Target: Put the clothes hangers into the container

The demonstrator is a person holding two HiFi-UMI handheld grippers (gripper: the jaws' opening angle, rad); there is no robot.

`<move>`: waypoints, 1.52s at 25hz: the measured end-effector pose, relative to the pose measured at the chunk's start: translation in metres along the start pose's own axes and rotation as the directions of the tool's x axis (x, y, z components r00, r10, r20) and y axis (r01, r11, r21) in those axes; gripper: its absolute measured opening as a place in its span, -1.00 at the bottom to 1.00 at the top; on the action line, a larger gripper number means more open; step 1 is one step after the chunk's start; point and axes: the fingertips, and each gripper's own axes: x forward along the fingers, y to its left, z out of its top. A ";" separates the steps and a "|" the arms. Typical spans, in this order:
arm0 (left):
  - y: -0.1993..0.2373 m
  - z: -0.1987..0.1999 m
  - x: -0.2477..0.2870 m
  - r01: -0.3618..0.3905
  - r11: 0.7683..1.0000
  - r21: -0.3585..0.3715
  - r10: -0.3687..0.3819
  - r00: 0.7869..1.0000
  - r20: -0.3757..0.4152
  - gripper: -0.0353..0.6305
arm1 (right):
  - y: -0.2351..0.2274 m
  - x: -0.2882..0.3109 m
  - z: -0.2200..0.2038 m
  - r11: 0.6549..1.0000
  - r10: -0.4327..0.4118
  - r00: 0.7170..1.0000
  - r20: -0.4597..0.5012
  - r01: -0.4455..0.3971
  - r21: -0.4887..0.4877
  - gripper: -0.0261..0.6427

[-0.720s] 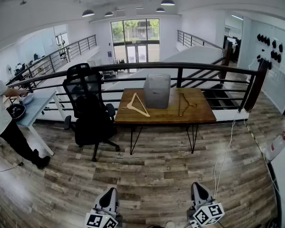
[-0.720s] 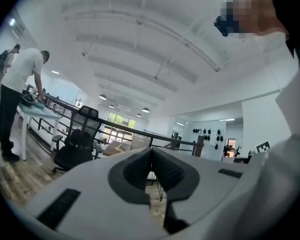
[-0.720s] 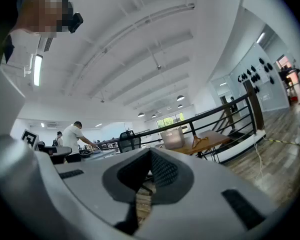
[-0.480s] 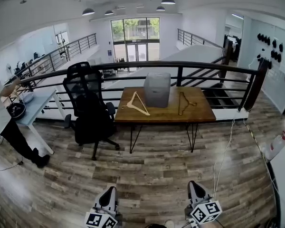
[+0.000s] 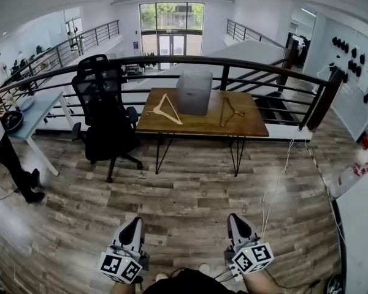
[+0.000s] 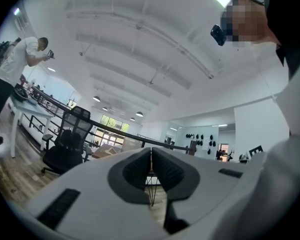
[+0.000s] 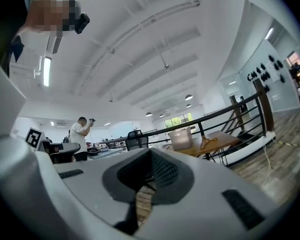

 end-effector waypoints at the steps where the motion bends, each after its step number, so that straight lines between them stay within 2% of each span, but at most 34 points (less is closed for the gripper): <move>1: -0.003 -0.001 0.000 0.004 1.000 0.008 -0.004 1.000 -0.008 -0.84 | 0.000 -0.001 0.001 1.000 0.002 1.000 0.004 -0.002 0.003 -0.94; 5: -0.012 -0.006 0.000 0.009 1.000 0.030 -0.008 0.999 -0.033 -0.84 | -0.004 -0.013 0.008 1.000 -0.007 1.000 0.019 0.007 -0.020 -0.94; 9: -0.022 -0.003 0.001 0.026 0.999 0.037 -0.025 0.999 -0.031 -0.83 | -0.013 -0.024 0.021 1.000 -0.022 0.998 0.056 0.021 0.013 -0.89; 10: -0.024 -0.003 0.002 0.028 0.999 0.037 -0.027 0.999 -0.030 -0.80 | -0.015 -0.025 0.023 1.000 -0.024 0.998 0.061 0.023 0.010 -0.88; 11: -0.026 -0.004 0.004 0.028 0.999 0.038 -0.027 0.999 -0.032 -0.67 | -0.016 -0.026 0.023 1.000 -0.025 0.998 0.061 0.025 -0.001 -0.86; 12: -0.027 -0.006 0.005 0.026 0.999 0.042 -0.025 0.999 -0.037 -0.49 | -0.018 -0.027 0.022 0.999 -0.028 0.998 0.057 0.029 -0.015 -0.80; 16: -0.030 -0.017 0.015 -0.003 0.998 0.062 0.007 0.998 -0.061 -0.21 | -0.033 -0.022 0.012 0.997 -0.054 0.999 0.001 0.054 -0.050 -0.52; 20: -0.034 -0.033 0.023 -0.028 0.996 0.087 0.038 0.993 -0.110 -0.12 | -0.054 -0.022 -0.002 0.997 -0.065 0.995 -0.074 0.062 -0.047 -0.34; 22: -0.040 -0.040 0.029 -0.034 0.994 0.100 0.047 0.991 -0.127 -0.09 | -0.068 -0.024 -0.008 0.997 -0.069 0.992 -0.108 0.063 -0.050 -0.16; 27: -0.059 -0.056 0.051 -0.076 0.990 0.121 0.094 0.985 -0.147 0.00 | -0.107 -0.030 -0.010 0.996 -0.084 0.984 -0.154 0.078 -0.045 0.01; 32: -0.080 -0.064 0.065 -0.133 0.986 0.104 0.147 0.978 -0.145 0.10 | -0.135 -0.042 -0.006 0.997 -0.069 0.983 -0.168 0.062 -0.051 0.08; 35: -0.094 -0.075 0.070 -0.138 0.986 0.089 0.151 0.975 -0.162 0.15 | -0.149 -0.044 -0.008 0.996 -0.070 0.983 -0.171 0.059 -0.065 0.08; 38: -0.101 -0.081 0.075 -0.136 0.985 0.105 0.154 0.970 -0.187 0.19 | -0.157 -0.043 -0.007 0.996 -0.069 0.985 -0.157 0.060 -0.061 0.08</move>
